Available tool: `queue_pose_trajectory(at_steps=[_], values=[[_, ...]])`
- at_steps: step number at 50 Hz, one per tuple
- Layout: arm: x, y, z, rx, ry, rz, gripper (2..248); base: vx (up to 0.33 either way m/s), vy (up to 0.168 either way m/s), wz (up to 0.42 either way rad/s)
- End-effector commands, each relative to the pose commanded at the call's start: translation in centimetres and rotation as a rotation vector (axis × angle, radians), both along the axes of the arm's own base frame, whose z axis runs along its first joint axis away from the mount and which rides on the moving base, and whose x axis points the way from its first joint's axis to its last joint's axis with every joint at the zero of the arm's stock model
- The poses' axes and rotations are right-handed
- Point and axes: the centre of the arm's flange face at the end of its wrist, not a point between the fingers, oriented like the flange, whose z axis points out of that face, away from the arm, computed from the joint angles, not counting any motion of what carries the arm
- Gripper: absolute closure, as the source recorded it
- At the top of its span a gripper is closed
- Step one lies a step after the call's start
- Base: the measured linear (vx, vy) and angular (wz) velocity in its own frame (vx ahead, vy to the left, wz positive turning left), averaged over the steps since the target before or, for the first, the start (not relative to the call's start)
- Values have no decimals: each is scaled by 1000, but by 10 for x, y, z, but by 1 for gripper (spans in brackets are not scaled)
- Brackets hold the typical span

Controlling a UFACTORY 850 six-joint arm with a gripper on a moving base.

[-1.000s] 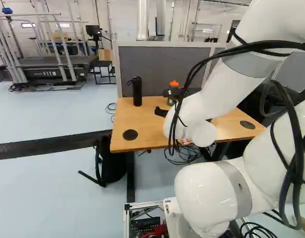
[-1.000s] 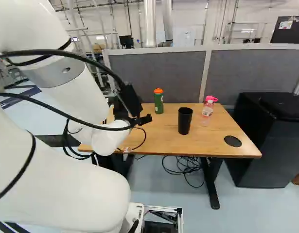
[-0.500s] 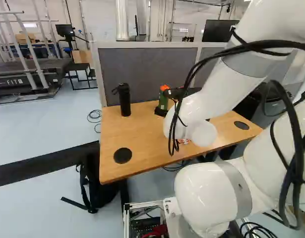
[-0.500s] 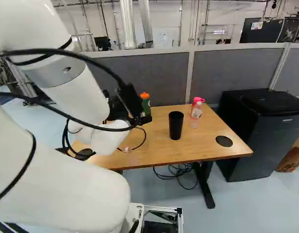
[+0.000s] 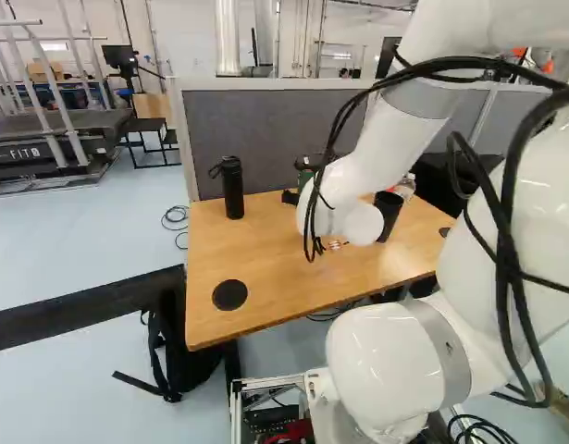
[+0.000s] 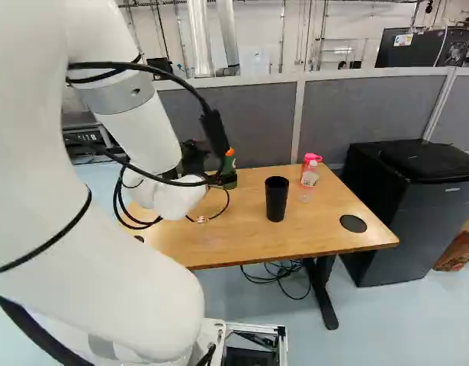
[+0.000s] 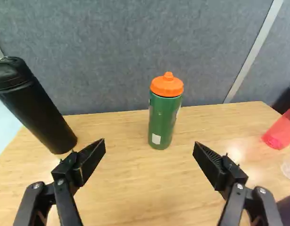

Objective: Pick up the green bottle from the table

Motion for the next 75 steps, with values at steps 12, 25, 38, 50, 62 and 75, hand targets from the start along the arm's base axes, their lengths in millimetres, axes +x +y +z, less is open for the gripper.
queue_pose_trajectory(at_steps=[12,25,38,50,62,75], values=[[24,-2,-2,7,35,-25,3,0,0,0],[49,-6,-6,21,87,-64,3,0,0,0],[73,-10,-11,37,137,-104,3,0,0,0],[96,-12,-16,54,183,-136,3,0,0,0],[118,-13,-20,69,211,-159,3,0,0,0],[141,-12,-21,71,205,-160,3,0,0,0]])
